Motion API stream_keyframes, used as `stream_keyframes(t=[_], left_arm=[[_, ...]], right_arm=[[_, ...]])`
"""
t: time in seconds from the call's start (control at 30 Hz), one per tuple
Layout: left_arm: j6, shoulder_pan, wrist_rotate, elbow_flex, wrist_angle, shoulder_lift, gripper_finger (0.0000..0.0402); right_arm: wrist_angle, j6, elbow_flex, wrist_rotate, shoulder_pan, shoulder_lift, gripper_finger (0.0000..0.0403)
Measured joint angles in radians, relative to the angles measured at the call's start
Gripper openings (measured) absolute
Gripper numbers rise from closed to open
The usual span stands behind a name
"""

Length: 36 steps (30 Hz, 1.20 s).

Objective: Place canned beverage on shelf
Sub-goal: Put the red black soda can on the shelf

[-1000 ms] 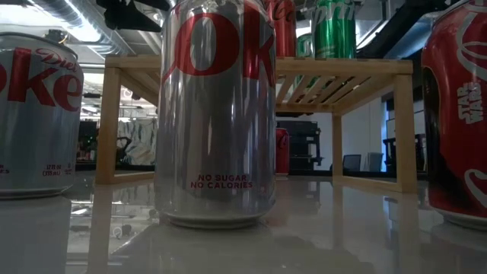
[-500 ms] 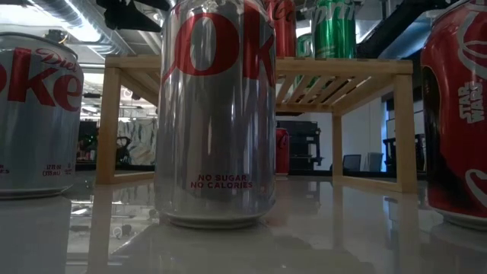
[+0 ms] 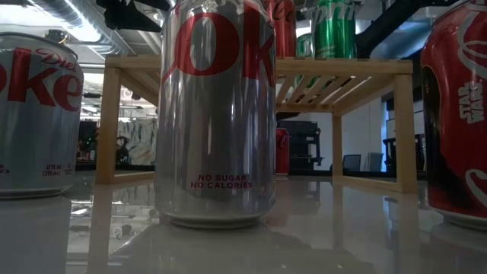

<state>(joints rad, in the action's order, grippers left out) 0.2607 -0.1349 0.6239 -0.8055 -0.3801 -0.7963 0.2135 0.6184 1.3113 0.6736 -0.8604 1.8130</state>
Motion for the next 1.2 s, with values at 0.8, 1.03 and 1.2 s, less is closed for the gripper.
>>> stream_keyframes(t=[0.8, 1.03, 1.2], left_arm=[[0.000, 0.000, 0.000, 0.000, 0.000, 0.000, 0.0373], [0.000, 0.000, 0.000, 0.000, 0.000, 0.000, 0.0373], [0.000, 0.000, 0.000, 0.000, 0.000, 0.000, 0.0373]], right_arm=[[0.231, -0.009, 0.097, -0.092, 0.003, 0.000, 0.0353], [0.266, 0.001, 0.096, -0.142, 0.032, 0.005, 0.0353], [0.261, 0.022, 0.096, -0.166, 0.051, 0.005, 0.0353]])
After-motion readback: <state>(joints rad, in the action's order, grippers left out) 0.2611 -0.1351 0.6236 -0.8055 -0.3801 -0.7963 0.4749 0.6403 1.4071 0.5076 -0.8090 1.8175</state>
